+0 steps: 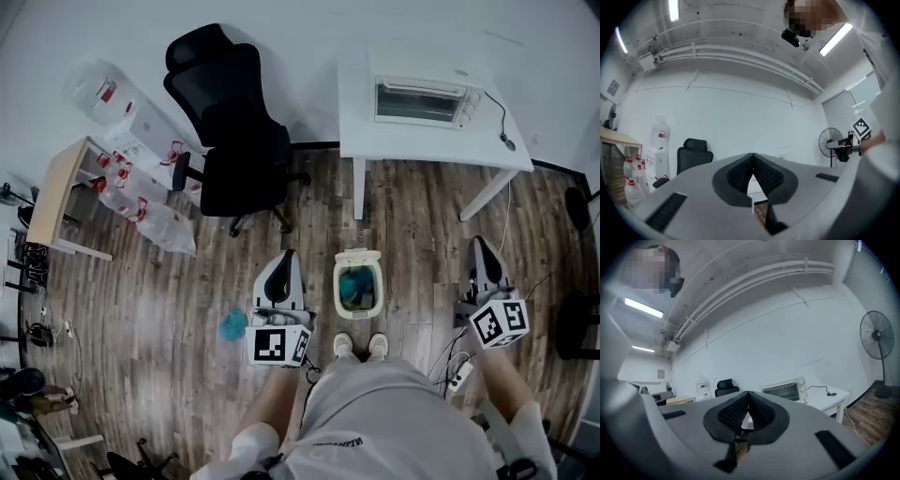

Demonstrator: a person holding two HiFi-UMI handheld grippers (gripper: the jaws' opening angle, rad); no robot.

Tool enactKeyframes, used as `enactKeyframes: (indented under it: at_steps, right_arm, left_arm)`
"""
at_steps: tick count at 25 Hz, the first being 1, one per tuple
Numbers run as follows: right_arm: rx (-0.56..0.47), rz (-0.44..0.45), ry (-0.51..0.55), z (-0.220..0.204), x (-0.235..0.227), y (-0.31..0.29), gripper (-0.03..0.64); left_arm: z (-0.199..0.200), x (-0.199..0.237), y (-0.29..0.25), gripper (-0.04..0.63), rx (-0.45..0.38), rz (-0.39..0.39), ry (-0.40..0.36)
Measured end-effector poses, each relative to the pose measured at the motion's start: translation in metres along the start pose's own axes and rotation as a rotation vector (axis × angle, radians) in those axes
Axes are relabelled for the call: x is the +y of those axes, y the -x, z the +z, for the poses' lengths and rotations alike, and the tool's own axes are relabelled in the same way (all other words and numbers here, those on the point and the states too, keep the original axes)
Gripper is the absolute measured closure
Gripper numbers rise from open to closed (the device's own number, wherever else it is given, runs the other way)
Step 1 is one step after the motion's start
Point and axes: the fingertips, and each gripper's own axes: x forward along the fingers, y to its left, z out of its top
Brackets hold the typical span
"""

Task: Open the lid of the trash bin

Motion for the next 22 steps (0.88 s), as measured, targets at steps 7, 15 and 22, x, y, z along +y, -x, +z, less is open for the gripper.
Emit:
enactKeyframes:
  at_steps: [7, 15, 22]
  right_arm:
    - [-0.074, -0.010, 0.029, 0.038, -0.007, 0.002, 0.601]
    - [-0.063, -0.026, 0.035, 0.034, -0.013, -0.003, 0.601]
    - [-0.050, -0.027, 0.033, 0.028, -0.006, -0.002, 0.601]
  left_arm:
    - [0.034, 0.004, -0.005, 0.594, -0.071, 0.017, -0.027]
    - [0.029, 0.009, -0.008, 0.594, -0.057, 0.034, -0.019]
    - [0.031, 0.013, -0.004, 0.594, -0.062, 0.035, -0.027]
